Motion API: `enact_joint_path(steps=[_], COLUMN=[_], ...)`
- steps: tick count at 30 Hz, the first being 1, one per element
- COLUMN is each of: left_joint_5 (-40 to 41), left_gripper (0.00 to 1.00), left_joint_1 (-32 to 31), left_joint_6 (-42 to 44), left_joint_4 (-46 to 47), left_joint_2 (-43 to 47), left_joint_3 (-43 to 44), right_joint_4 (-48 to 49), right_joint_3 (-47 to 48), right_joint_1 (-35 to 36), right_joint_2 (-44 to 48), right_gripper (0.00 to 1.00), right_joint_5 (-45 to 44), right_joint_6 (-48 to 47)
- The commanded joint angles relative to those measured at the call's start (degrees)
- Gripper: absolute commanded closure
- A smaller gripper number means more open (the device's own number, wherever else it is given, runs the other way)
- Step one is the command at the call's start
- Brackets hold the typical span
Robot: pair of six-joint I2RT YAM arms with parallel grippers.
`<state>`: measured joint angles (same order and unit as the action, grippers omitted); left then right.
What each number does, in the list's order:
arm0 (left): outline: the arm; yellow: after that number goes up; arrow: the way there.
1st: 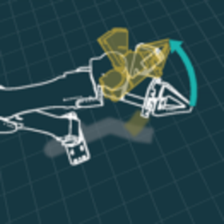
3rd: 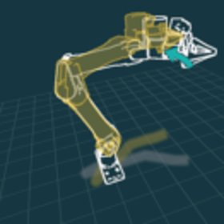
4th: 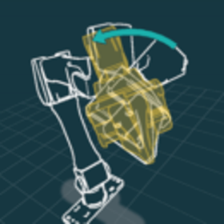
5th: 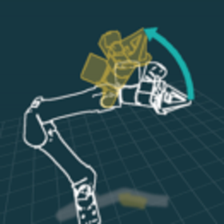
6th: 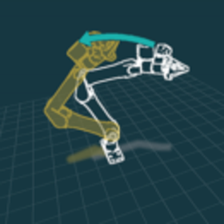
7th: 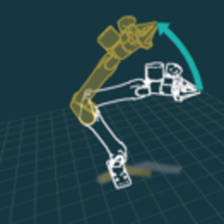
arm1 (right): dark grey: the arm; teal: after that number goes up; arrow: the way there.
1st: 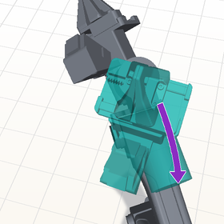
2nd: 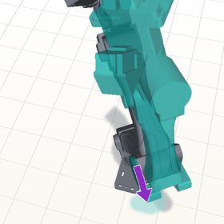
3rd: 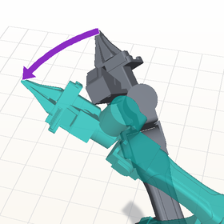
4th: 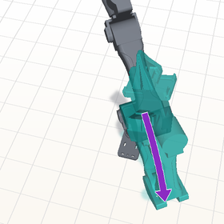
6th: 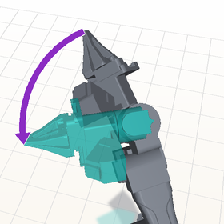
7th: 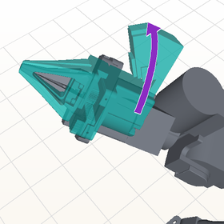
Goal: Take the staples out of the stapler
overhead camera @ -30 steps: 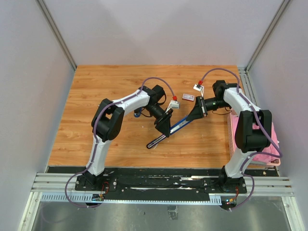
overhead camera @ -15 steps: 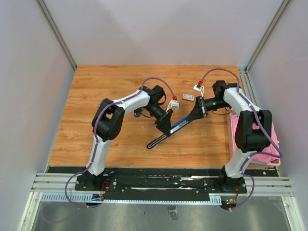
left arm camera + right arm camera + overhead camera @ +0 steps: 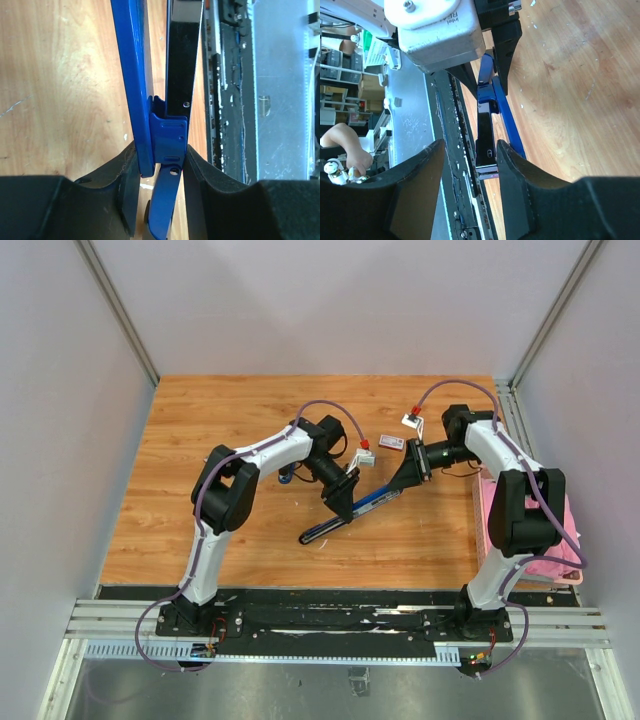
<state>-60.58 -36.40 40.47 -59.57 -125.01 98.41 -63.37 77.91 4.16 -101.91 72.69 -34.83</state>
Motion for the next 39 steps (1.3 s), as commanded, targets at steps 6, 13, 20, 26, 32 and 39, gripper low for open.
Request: enact_joint_path(steps=[6, 13, 20, 26, 32, 39], left_joint_5=[9.52, 18.42, 27.99, 34.42, 43.41, 54.08], left_gripper=[1.0, 1.0, 1.0, 1.0, 1.0, 1.0], left_joint_1=[-0.29, -0.5, -1.66, -2.81, -5.15, -8.45], left_joint_6=[-1.89, -3.95, -6.8, -7.94, -9.27, -9.72], left_joint_4=[0.12, 0.07, 1.16, 2.6, 4.74, 11.54], left_joint_2=[0.33, -0.11, -1.91, -3.45, -3.84, -1.15], left_joint_3=[2.85, 4.97, 6.86, 7.71, 7.85, 2.89], right_joint_4=[-0.23, 5.32, 12.11, 16.89, 20.58, 25.72], right_joint_3=[2.58, 0.52, -2.63, -5.49, -8.64, -12.15], right_joint_1=[-0.19, -3.56, -6.16, -6.27, -6.27, -6.43], right_joint_2=[-0.72, 3.28, 8.95, 15.33, 22.6, 30.53], right_gripper=[0.51, 0.5, 0.5, 0.5, 0.51, 0.51], right_joint_5=[-7.99, -14.23, -20.93, -28.74, -34.49, -40.46], right_joint_6=[4.44, 10.6, 17.6, 21.95, 22.78, 23.58])
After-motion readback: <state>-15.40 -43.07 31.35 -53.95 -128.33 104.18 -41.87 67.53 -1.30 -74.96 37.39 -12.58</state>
